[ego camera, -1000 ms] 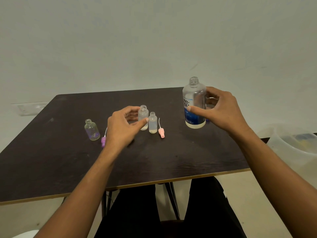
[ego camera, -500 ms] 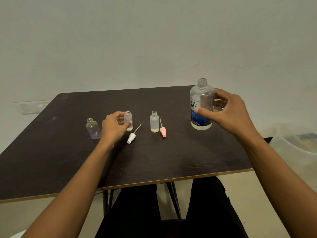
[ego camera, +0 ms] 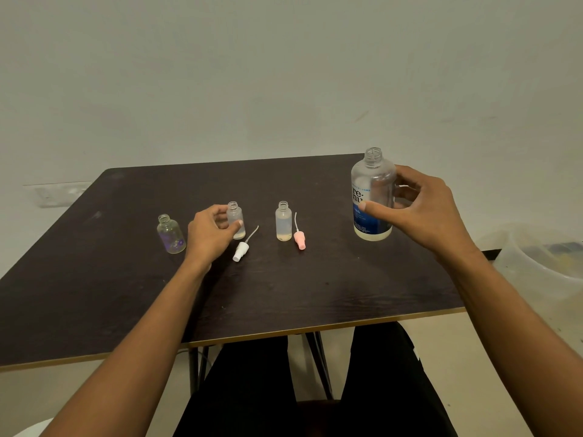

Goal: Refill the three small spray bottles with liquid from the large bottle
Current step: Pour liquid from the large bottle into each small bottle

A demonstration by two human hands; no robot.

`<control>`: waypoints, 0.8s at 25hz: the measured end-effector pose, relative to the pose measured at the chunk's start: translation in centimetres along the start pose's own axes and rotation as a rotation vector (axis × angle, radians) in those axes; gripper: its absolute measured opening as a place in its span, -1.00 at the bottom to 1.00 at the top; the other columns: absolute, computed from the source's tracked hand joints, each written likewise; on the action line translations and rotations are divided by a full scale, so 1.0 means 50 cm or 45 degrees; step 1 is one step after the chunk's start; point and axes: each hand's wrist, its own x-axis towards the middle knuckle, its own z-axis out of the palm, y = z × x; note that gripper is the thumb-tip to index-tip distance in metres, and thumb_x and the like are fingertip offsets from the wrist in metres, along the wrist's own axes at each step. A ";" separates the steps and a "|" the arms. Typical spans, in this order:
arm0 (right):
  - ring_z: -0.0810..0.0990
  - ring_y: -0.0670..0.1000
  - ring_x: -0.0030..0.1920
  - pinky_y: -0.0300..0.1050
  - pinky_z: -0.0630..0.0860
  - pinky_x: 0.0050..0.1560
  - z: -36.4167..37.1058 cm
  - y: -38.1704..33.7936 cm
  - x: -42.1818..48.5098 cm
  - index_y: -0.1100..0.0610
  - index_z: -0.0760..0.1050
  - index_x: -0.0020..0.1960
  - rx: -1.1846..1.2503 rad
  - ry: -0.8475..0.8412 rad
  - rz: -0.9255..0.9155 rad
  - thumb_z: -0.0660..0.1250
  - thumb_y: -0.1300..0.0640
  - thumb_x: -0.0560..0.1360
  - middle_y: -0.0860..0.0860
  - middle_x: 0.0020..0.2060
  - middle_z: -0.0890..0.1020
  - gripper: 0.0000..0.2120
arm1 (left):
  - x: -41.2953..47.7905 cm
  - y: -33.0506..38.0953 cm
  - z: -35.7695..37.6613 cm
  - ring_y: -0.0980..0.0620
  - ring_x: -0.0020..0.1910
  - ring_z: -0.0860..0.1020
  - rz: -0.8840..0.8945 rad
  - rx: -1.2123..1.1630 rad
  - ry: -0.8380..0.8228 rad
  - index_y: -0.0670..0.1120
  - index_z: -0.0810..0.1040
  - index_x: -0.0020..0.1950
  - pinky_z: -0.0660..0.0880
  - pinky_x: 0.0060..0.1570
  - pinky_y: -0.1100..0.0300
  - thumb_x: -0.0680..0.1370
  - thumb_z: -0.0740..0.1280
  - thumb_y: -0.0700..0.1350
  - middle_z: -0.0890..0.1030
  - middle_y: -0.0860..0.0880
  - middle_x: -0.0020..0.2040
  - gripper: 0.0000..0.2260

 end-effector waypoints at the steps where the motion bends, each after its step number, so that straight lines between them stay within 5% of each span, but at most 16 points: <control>1: 0.58 -0.44 0.00 -0.48 0.44 0.02 0.001 0.001 0.000 -0.31 0.47 0.25 0.000 -0.002 0.000 0.62 -0.13 0.37 -0.48 0.02 0.55 -0.47 | -0.001 0.000 0.000 0.19 -0.02 0.67 0.003 -0.003 -0.002 -0.07 0.66 0.23 0.58 0.11 0.24 0.51 0.55 -0.16 0.72 0.03 0.07 -0.70; 6: 0.58 -0.38 0.04 -0.43 0.45 0.05 0.007 0.008 0.001 -0.16 0.53 0.37 -0.006 -0.006 0.002 0.61 -0.14 0.36 -0.42 0.06 0.56 -0.39 | -0.001 -0.002 -0.003 0.16 0.07 0.68 -0.007 -0.037 -0.010 -0.06 0.66 0.26 0.61 0.23 0.10 0.49 0.57 -0.16 0.73 0.04 0.09 -0.66; 10: 0.56 -0.41 0.02 -0.49 0.43 0.02 0.014 0.008 0.005 -0.12 0.53 0.41 0.003 -0.018 -0.003 0.61 -0.11 0.38 -0.44 0.06 0.54 -0.37 | -0.014 0.011 -0.016 0.16 0.17 0.63 0.035 -0.062 0.002 -0.13 0.56 0.42 0.57 0.21 0.27 0.51 0.56 -0.16 0.67 0.02 0.23 -0.51; 16: 0.63 -0.11 0.19 -0.30 0.50 0.14 0.037 -0.007 0.014 -0.07 0.53 0.42 0.044 -0.046 -0.028 0.61 -0.15 0.37 -0.16 0.22 0.66 -0.34 | -0.049 0.044 -0.116 0.14 0.32 0.58 0.284 0.021 0.207 0.00 0.53 0.47 0.51 0.36 0.18 0.53 0.54 -0.04 0.62 0.07 0.36 -0.49; 20: 0.64 -0.20 0.16 -0.43 0.48 0.09 0.059 -0.030 0.019 -0.10 0.56 0.40 0.098 -0.058 -0.042 0.64 -0.11 0.36 -0.17 0.18 0.68 -0.37 | -0.046 0.015 -0.184 0.01 0.41 0.53 0.293 0.189 0.276 0.06 0.51 0.48 0.46 0.41 0.10 0.49 0.56 0.07 0.57 0.06 0.44 -0.42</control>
